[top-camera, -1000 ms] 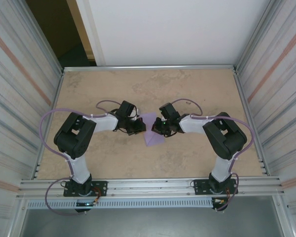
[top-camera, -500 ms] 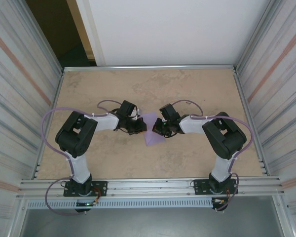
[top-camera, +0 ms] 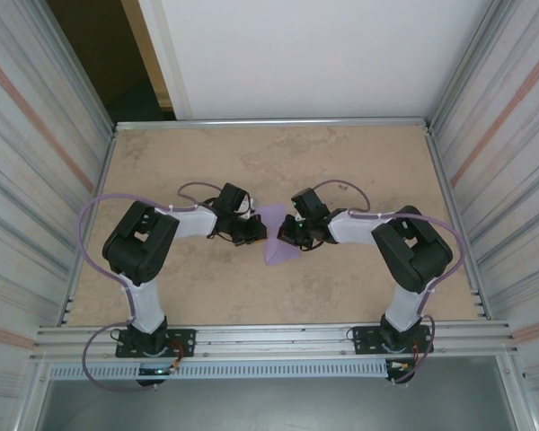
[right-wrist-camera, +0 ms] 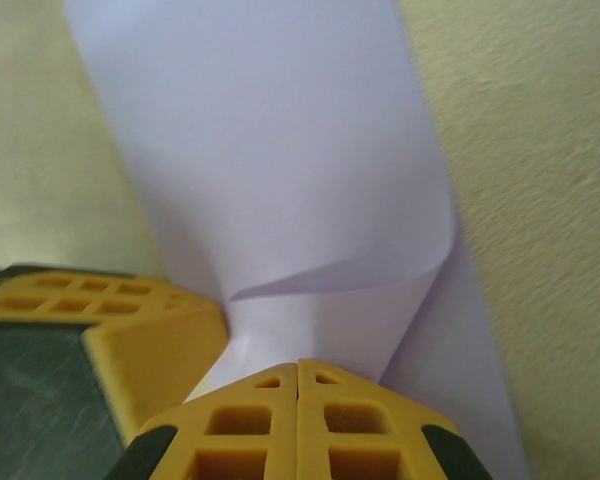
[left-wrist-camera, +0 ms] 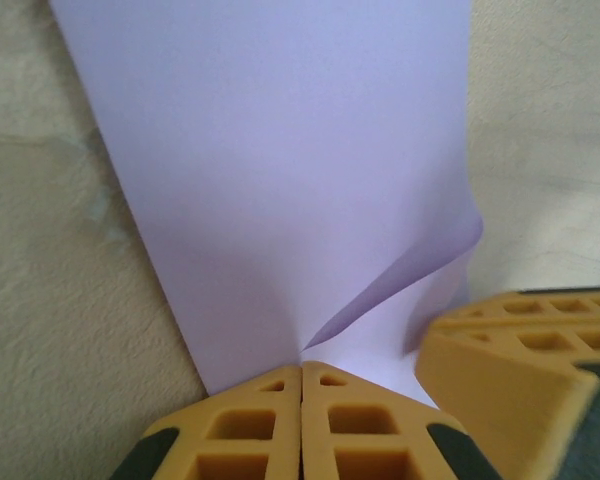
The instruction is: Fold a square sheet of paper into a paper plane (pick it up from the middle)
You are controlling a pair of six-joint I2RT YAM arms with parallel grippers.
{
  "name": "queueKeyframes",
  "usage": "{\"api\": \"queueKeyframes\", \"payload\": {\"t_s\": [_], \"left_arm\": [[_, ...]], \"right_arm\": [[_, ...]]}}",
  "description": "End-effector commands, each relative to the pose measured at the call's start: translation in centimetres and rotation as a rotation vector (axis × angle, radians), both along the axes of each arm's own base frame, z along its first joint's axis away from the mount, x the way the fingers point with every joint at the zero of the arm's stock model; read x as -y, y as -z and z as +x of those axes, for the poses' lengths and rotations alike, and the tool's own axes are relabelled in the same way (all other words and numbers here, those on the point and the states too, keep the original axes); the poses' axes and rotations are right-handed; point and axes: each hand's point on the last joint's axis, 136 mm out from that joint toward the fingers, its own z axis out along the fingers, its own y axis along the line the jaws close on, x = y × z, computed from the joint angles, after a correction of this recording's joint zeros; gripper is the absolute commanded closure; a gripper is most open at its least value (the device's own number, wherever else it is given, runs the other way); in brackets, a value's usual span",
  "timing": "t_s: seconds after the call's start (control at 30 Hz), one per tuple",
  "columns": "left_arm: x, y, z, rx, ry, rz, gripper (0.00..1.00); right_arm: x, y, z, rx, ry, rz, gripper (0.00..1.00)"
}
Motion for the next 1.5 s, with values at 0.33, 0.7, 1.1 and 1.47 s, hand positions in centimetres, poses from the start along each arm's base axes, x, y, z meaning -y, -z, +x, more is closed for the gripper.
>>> {"api": "queueKeyframes", "payload": {"t_s": [0.33, 0.7, 1.1, 1.47], "left_arm": [[-1.5, 1.8, -0.2, -0.031, -0.011, 0.091, 0.94], [-2.9, 3.2, -0.5, -0.067, -0.040, 0.151, 0.95], [-2.3, 2.8, -0.2, -0.066, -0.022, 0.114, 0.94], [-2.8, 3.3, -0.6, -0.083, -0.027, 0.143, 0.95]], "right_arm": [[-2.4, 1.0, -3.0, -0.061, -0.147, 0.015, 0.97], [0.4, 2.8, -5.6, -0.129, -0.123, -0.037, 0.97], [-1.5, -1.8, -0.3, 0.025, -0.094, 0.018, 0.97], [-1.4, 2.0, -1.2, -0.065, -0.101, -0.034, 0.97]]}}
